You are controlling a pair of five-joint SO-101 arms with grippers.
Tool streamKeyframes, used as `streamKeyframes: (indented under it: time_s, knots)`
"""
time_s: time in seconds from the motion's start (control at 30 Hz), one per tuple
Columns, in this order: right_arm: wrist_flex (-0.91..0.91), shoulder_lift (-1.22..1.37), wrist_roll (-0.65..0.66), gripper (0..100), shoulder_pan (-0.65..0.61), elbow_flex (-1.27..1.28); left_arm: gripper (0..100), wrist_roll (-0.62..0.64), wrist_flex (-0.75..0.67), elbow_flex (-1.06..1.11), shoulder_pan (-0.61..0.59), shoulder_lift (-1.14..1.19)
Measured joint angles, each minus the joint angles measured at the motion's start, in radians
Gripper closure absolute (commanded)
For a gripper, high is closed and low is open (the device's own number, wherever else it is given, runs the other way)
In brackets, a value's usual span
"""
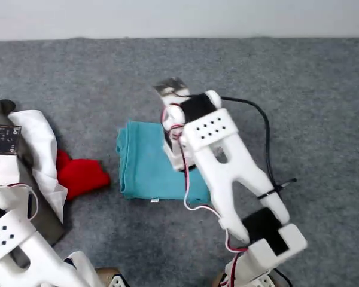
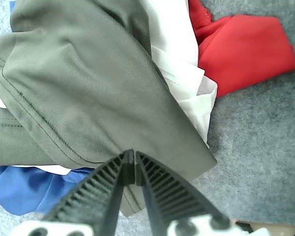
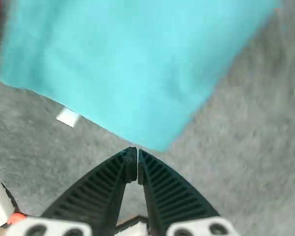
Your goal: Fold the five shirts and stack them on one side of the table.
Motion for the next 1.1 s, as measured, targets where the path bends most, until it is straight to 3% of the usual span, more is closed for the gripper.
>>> streamKeyframes:
  time_s: [0.17,0.27,0.9,1.0,1.1]
  knots:
    - [0.000,-0.014,-0.107,71.6,0.008,0.061,98,0.021,0.000,0.000,0.000,0.000]
    - [-0.009,0.017,-0.198,64.5,0.008,0.061,98,0.023,0.000,0.000,0.000,0.000]
    - [-0.282,0.445,-0.255,66.2,0.006,0.058,98,0.023,-0.021,0.000,0.000,0.000]
    - [-0.282,0.483,-0.285,74.6,0.005,0.031,98,0.023,-0.025,0.000,0.000,0.000]
    - [-0.281,0.505,-0.295,90.5,0.003,0.006,98,0.023,-0.028,0.000,0.000,0.000]
